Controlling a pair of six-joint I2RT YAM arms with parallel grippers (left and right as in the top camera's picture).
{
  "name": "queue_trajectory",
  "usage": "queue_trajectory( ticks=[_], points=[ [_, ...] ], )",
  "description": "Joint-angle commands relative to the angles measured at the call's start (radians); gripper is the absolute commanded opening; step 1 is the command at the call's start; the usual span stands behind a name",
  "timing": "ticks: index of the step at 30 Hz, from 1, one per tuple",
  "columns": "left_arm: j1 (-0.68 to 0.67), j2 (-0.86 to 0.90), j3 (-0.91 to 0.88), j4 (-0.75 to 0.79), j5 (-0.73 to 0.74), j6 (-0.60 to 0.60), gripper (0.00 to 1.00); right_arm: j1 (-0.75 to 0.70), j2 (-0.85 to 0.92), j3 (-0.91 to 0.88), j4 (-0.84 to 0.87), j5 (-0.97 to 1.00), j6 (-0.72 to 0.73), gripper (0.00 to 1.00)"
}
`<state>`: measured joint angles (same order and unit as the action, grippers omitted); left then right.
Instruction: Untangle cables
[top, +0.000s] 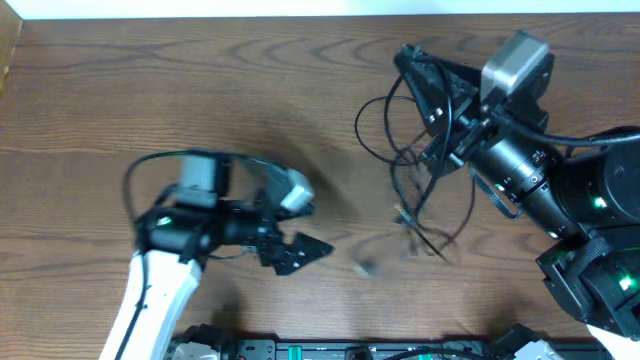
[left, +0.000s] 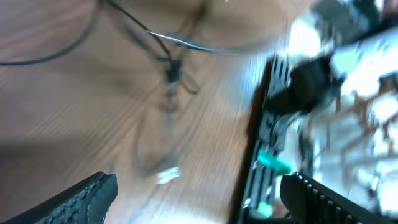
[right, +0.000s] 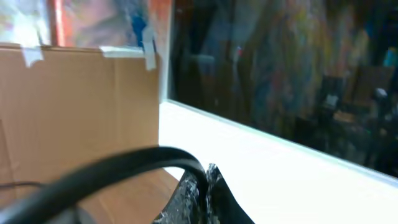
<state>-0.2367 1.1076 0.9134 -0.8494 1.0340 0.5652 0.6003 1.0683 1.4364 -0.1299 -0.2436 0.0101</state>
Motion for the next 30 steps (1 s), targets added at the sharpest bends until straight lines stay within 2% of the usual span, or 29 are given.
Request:
queue_trajectory(
  ticks=[1, 5, 11, 16, 24, 30],
  points=[
    [-0.135, 0.090, 0.024, 0.058, -0.157, 0.097, 0.89, -0.003, -0.031, 0.009, 0.000, -0.056, 0.035, 0.01],
    [-0.214, 0.187, 0.024, 0.176, -0.243, 0.096, 0.89, -0.003, -0.050, 0.009, -0.029, -0.066, 0.038, 0.01],
    [-0.225, 0.277, 0.024, 0.333, -0.242, 0.087, 0.89, -0.003, -0.080, 0.009, -0.065, -0.118, 0.049, 0.01],
    [-0.225, 0.312, 0.024, 0.486, -0.243, 0.017, 0.89, -0.003, -0.095, 0.009, -0.091, -0.198, 0.071, 0.01],
    [-0.225, 0.313, 0.024, 0.617, -0.251, -0.052, 0.89, -0.003, -0.110, 0.009, -0.095, -0.315, 0.110, 0.01],
    [-0.225, 0.313, 0.024, 0.658, -0.250, -0.071, 0.89, -0.003, -0.151, 0.009, -0.076, -0.396, 0.140, 0.01]
  ],
)
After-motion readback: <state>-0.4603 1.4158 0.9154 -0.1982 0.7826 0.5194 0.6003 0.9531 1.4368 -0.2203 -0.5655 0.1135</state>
